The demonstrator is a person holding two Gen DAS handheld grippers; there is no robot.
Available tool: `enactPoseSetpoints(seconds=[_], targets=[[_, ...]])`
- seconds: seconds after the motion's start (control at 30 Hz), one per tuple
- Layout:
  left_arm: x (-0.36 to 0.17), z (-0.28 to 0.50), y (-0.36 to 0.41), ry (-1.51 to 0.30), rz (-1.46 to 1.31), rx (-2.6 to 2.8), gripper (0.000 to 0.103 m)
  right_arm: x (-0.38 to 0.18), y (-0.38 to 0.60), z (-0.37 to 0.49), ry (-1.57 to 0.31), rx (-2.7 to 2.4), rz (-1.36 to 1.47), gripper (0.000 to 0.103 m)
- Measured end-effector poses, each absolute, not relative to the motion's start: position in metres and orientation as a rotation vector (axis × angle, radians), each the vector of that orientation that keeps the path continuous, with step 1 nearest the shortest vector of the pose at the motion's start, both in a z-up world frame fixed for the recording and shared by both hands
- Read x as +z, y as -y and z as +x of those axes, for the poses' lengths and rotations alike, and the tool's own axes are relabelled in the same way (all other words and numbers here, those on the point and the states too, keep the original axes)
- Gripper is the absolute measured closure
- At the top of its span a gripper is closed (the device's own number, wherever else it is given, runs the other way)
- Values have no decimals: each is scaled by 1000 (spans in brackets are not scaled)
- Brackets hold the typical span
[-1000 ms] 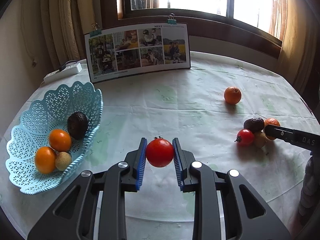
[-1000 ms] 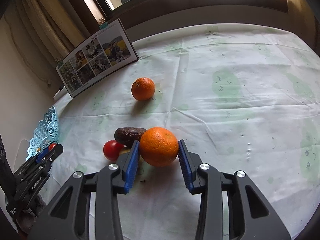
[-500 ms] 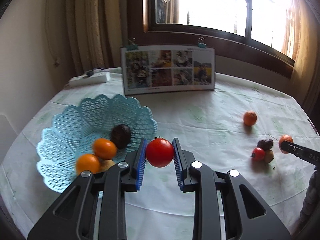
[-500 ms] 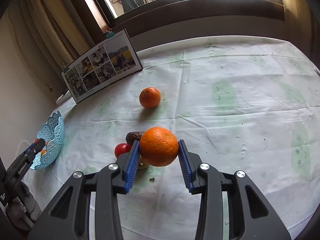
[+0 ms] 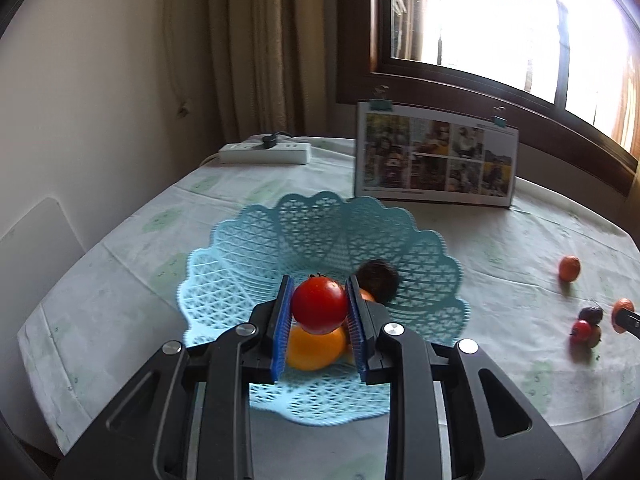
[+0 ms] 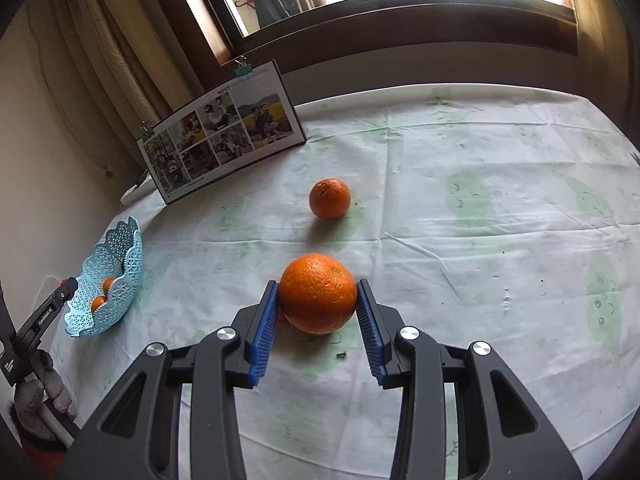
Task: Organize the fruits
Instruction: 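Carry the tomato into the blue basket and open the left tool while the right tool grasps the orange, then lower the orange into the blue basket and open the right tool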
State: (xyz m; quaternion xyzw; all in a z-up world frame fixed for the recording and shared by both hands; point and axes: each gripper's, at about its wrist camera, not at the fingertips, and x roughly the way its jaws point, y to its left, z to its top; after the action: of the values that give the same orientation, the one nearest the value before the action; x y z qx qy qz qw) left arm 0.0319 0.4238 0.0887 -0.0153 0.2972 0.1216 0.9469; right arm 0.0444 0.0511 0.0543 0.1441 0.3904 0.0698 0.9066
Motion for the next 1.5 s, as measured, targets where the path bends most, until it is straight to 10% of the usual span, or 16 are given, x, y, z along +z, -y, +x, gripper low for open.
enactPoseSetpoints(seconds=[0.3, 0.47, 1.03, 1.5], targets=[[80, 35, -454, -625, -50, 294, 76, 60, -74, 42, -806, 169, 265, 64], [80, 30, -464, -597, -70, 324, 29, 65, -90, 41, -801, 195, 244, 64], [96, -9, -493, -519, -107, 392, 3, 91, -206, 56, -767, 430, 122, 64], [87, -26, -512, -531, -155, 423, 3, 85, -297, 79, -771, 561, 36, 64]])
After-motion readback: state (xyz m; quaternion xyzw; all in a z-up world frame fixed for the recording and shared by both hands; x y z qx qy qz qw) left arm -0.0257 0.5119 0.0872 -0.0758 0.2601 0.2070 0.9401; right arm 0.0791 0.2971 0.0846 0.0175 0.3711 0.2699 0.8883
